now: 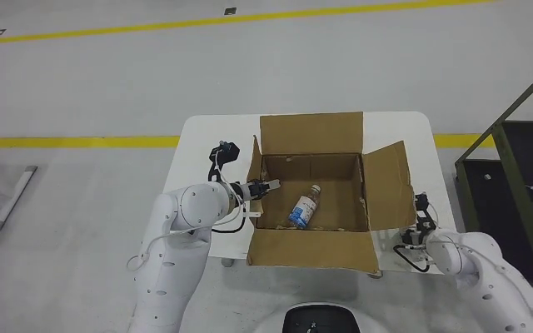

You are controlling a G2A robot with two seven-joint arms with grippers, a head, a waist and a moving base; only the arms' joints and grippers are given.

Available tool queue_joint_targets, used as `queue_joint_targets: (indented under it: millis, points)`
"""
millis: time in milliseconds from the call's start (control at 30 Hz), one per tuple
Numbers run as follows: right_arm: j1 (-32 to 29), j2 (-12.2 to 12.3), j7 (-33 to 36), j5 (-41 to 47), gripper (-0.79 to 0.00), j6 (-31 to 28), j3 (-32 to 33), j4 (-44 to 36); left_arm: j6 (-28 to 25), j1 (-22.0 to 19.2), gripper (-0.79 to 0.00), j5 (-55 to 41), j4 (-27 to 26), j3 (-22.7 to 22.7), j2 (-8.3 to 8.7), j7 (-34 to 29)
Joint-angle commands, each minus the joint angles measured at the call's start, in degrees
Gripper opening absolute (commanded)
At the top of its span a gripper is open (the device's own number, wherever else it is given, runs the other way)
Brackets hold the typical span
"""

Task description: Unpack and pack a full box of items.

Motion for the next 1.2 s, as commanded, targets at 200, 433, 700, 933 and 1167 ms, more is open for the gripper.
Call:
queue_joint_targets:
  millis: [200,433,700,933,1167]
  points:
    - [-1.1,0.1,-2.7,7.0,-0.785,1.3,5.5,-3.2,0.0,0.0,0.0,0.0,0.0,0.0,0.0,0.0]
    - [-5.8,0.1,-10.5,29.5,-0.785,1.5,22.5,-15.2,0.0,0.0,0.0,0.0,0.0,0.0,0.0,0.0]
    - [-7.4,-0.3,-13.1,48.6,-0.785,-3.6,28.3,-25.5,0.0,0.0,0.0,0.0,0.0,0.0,0.0,0.0]
    - [2.2,-0.1,-7.8,46.1,-0.785,-1.0,12.5,-22.3,0.0,0.0,0.0,0.0,0.0,0.0,0.0,0.0]
    - [15.1,-1.9,-11.3,37.9,-0.785,5.3,-7.2,-8.5,0.0,0.0,0.0,0.0,0.0,0.0,0.0,0.0]
